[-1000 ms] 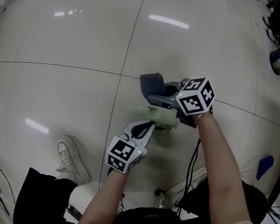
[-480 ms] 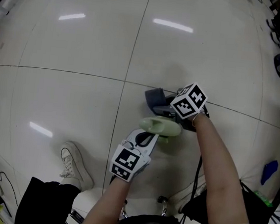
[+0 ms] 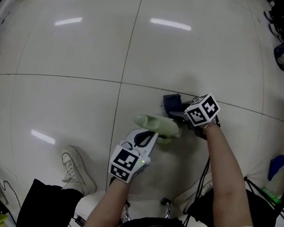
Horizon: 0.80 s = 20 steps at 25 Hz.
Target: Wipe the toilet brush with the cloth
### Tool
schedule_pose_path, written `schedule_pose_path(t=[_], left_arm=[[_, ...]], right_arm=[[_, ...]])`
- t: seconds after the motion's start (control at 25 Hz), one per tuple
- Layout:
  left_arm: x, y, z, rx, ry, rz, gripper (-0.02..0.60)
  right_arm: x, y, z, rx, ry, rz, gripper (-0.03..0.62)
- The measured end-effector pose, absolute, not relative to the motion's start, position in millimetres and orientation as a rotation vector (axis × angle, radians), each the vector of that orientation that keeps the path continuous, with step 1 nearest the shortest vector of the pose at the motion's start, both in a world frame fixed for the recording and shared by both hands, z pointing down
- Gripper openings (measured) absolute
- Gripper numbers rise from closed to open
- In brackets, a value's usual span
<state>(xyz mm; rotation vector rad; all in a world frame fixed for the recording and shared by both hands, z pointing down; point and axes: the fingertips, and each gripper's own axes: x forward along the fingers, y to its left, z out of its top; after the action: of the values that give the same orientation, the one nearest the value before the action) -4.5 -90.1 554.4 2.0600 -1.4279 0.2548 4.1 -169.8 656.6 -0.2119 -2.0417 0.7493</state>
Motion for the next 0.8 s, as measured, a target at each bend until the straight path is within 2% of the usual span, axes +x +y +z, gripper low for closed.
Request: schedule_pose_path(t=[0.32, 0.56, 0.68, 0.8], left_arm=[[-5.6, -88.6, 556.1, 2.045, -1.435, 0.202, 0.006], [-10.1, -86.3, 551.9, 2.08, -1.396, 0.231, 0.006], [-29.1, -85.4, 530.0, 2.101, -1.468, 0.146, 0.006], [-50.9, -81.8, 504.5, 2.118, -1.53, 0.054, 0.006]], right_arm=[[55.2, -178.4, 649.2, 0.058, -2.079, 0.803, 0.061], [69.9, -191.9, 534.8, 0.636, -2.494, 0.824, 0.061], [72.0, -175.8, 465.5, 0.778, -2.71, 0.604, 0.061], [66.2, -141.2, 389.1, 0.719, -2.975, 0.257, 0.061]])
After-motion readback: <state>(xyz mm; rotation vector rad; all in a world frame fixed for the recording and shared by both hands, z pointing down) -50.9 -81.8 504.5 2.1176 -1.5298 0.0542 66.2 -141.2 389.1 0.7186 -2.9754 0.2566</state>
